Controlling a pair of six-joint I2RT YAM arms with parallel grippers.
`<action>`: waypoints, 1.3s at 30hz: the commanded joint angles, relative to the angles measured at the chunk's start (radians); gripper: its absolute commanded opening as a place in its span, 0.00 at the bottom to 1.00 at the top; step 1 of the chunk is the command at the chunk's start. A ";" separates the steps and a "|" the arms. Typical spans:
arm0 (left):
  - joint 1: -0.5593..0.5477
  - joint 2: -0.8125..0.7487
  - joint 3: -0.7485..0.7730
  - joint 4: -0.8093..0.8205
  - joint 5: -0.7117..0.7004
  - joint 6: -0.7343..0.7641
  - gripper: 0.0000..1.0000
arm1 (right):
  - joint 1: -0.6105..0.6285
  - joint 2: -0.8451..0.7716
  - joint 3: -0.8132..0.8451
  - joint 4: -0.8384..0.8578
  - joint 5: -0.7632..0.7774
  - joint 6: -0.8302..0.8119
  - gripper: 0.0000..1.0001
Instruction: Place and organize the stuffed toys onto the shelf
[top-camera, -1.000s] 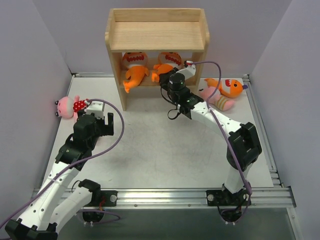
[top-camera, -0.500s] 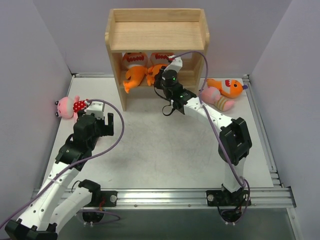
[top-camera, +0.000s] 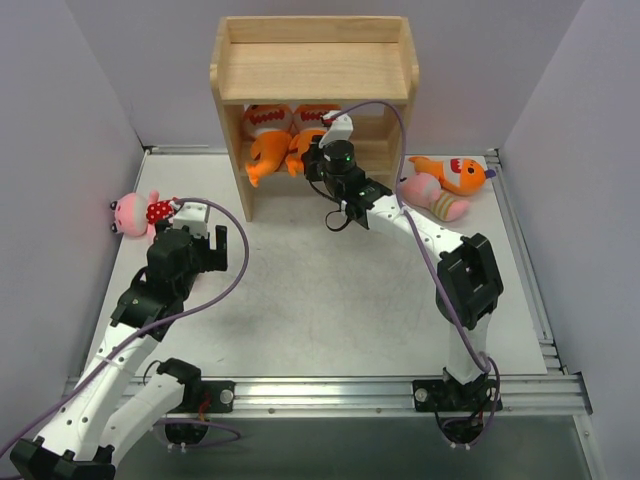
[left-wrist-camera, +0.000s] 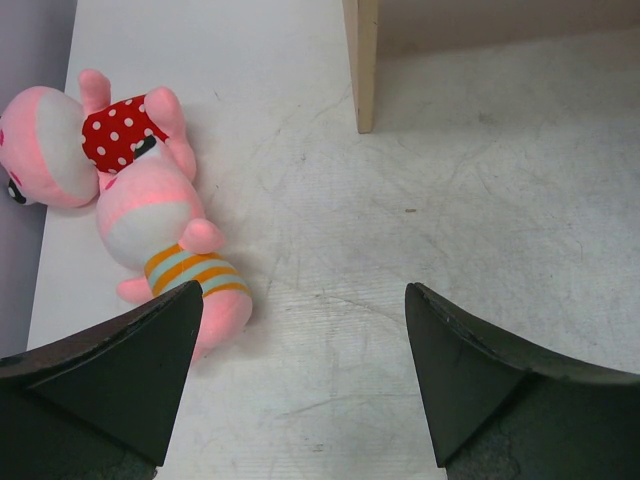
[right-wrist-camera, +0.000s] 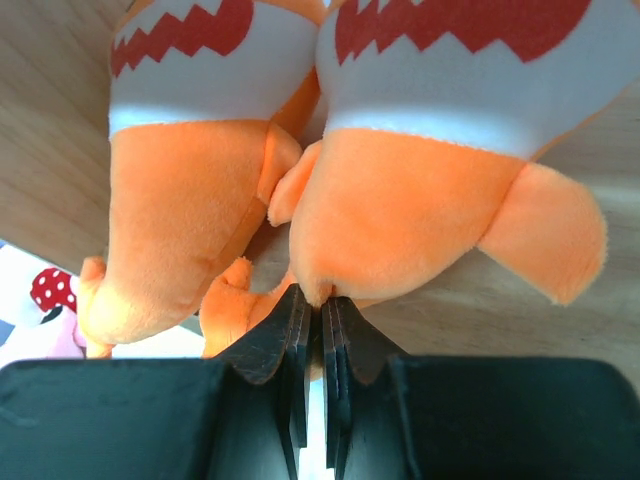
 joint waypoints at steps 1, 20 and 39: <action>-0.003 -0.009 0.000 0.045 -0.007 0.011 0.91 | 0.003 -0.015 -0.013 0.085 -0.045 -0.018 0.00; -0.003 -0.012 -0.001 0.045 -0.007 0.011 0.91 | -0.039 -0.043 -0.012 0.013 -0.022 -0.043 0.18; -0.003 -0.012 -0.003 0.045 -0.002 0.012 0.91 | -0.039 -0.118 -0.029 -0.058 0.081 -0.006 0.53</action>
